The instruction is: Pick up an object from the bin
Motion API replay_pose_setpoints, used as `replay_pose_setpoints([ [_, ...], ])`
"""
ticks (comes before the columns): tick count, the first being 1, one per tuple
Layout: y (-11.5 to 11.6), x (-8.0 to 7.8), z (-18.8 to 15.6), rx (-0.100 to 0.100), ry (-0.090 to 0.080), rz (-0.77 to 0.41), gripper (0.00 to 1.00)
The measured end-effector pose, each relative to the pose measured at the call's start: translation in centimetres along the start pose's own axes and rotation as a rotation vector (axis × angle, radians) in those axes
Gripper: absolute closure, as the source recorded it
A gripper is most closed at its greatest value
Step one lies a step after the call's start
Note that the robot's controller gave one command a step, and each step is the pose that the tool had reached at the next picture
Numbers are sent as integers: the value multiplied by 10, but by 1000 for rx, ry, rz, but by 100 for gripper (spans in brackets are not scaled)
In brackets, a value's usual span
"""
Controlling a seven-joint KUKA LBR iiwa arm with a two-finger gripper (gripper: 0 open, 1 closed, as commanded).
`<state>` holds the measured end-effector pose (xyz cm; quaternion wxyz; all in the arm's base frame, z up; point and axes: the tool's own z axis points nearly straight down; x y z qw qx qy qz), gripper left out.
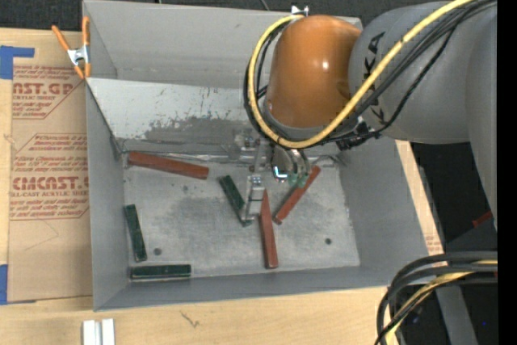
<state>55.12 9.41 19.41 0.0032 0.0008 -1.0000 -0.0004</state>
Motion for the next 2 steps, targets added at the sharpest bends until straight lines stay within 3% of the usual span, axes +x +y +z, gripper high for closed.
replay_pose_setpoints([
  [1,0,-2,-4,-1,-8,1,0],
  [2,-9,-6,40,-1,-16,-28,0],
])
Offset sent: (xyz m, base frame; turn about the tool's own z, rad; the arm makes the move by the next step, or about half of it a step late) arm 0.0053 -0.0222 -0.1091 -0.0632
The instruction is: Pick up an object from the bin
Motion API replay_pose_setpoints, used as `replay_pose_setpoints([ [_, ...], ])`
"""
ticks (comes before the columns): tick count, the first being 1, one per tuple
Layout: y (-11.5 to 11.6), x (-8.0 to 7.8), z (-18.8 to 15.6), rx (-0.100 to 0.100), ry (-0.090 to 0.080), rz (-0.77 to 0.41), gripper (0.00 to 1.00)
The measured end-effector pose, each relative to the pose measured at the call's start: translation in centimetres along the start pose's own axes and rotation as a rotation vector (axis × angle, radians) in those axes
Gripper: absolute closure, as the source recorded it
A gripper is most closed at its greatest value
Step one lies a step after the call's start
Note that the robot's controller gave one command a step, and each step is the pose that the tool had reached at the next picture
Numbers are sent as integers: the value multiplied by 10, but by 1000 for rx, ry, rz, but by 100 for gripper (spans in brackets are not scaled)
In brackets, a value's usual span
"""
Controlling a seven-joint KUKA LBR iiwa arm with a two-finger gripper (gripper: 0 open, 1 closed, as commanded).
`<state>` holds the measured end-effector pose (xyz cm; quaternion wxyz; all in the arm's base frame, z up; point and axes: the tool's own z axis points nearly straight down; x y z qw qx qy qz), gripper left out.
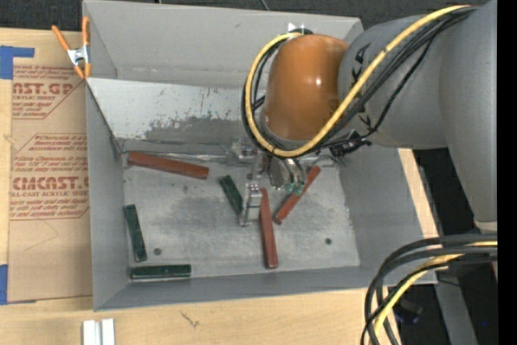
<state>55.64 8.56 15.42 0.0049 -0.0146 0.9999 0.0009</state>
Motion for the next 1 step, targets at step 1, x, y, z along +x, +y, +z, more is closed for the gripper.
replay_pose_setpoints([
  [1,-19,7,50,0,9,-157,0],
])
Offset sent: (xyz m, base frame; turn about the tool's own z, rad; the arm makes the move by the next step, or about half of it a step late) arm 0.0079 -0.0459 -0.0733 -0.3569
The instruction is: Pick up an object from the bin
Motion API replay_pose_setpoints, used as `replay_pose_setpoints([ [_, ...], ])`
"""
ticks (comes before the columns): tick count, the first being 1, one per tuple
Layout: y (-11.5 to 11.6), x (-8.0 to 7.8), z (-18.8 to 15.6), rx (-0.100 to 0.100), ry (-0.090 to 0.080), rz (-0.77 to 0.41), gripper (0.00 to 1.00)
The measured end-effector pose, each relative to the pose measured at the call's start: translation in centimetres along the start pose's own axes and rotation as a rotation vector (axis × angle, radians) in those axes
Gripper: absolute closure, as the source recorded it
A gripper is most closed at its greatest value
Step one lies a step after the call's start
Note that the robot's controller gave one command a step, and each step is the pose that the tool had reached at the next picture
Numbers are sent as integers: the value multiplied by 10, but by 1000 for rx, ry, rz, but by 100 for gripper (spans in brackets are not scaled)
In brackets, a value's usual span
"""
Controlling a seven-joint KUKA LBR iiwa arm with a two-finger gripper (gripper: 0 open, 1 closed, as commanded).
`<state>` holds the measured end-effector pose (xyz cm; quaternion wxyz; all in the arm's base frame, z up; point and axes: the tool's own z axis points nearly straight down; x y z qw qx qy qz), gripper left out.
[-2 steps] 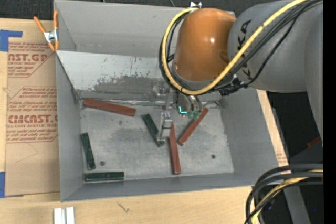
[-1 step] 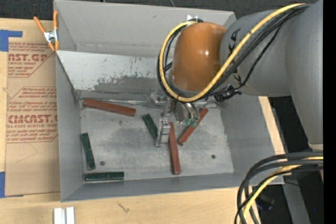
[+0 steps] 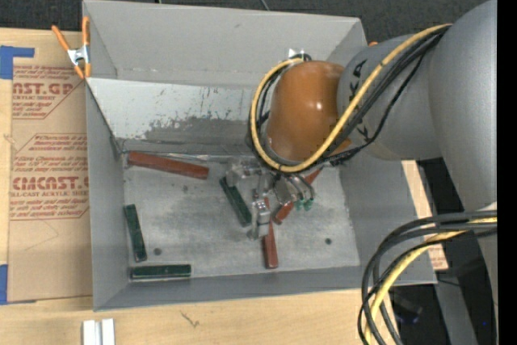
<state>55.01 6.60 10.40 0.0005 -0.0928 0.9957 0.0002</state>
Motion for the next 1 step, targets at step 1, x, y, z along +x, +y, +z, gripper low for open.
replay_pose_setpoints([
  [1,-28,-10,23,-1,-4,-200,100],
])
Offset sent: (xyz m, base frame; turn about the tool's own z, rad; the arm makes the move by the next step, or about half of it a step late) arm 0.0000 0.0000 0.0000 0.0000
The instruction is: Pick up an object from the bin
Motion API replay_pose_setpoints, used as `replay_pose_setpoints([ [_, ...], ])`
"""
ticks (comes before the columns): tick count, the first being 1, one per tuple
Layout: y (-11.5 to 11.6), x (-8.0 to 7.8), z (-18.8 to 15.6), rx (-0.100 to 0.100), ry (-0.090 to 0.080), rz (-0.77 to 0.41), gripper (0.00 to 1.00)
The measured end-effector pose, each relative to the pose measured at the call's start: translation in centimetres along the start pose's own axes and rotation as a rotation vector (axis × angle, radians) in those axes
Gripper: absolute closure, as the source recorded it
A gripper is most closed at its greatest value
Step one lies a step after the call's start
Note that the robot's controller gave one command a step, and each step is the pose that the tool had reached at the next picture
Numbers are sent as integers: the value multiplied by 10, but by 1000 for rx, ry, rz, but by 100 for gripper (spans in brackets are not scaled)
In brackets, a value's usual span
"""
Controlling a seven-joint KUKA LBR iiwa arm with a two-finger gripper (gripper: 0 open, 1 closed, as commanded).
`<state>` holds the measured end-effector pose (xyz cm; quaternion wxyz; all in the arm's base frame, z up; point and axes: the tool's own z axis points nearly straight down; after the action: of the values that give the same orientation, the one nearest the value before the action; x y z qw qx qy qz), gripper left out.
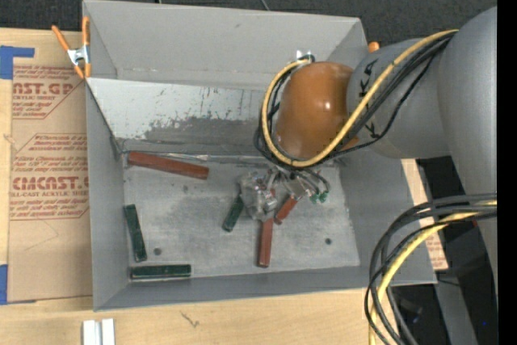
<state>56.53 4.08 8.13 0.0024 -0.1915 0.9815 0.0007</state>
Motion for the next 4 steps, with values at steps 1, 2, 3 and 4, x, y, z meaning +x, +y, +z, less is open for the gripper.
replay_pose_setpoints([
  [1,0,1,1,-1,2,0,0],
  [2,0,1,1,-1,2,0,0],
  [3,84,-39,8,-1,4,29,100],
  [4,84,-39,8,-1,4,29,100],
])
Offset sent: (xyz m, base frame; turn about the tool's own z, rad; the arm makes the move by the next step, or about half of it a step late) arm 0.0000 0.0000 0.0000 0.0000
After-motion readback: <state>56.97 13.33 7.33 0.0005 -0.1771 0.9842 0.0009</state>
